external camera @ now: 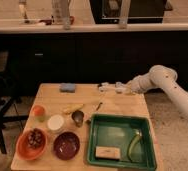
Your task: Place brush in tray
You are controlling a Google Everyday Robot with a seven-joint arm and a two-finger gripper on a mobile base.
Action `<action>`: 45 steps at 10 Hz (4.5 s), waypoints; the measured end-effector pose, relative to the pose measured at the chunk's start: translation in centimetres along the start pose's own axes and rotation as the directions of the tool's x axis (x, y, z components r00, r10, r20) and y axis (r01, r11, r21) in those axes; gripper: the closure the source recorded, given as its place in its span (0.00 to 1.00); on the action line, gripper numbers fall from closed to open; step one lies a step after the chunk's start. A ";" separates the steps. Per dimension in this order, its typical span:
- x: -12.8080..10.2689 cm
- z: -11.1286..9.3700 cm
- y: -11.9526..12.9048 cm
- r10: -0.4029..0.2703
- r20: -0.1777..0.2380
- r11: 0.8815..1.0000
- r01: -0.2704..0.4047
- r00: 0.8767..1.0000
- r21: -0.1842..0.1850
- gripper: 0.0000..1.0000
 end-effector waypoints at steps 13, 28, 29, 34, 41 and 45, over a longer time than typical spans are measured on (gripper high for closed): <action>-1.5 -3.4 11.6 -0.191 0.088 0.968 0.202 0.978 -0.147 1.00; -1.4 -3.8 15.4 -0.186 0.236 0.964 0.224 0.954 -0.146 1.00; -1.2 -3.8 15.8 -0.194 0.287 0.959 0.242 0.938 -0.144 1.00; 0.5 -2.8 16.9 -0.185 0.413 0.952 0.266 0.892 -0.148 1.00; 3.6 -1.8 18.2 -0.153 0.366 0.951 0.238 0.918 -0.199 1.00; 4.3 -0.9 18.2 -0.128 0.355 0.949 0.218 0.926 -0.226 0.93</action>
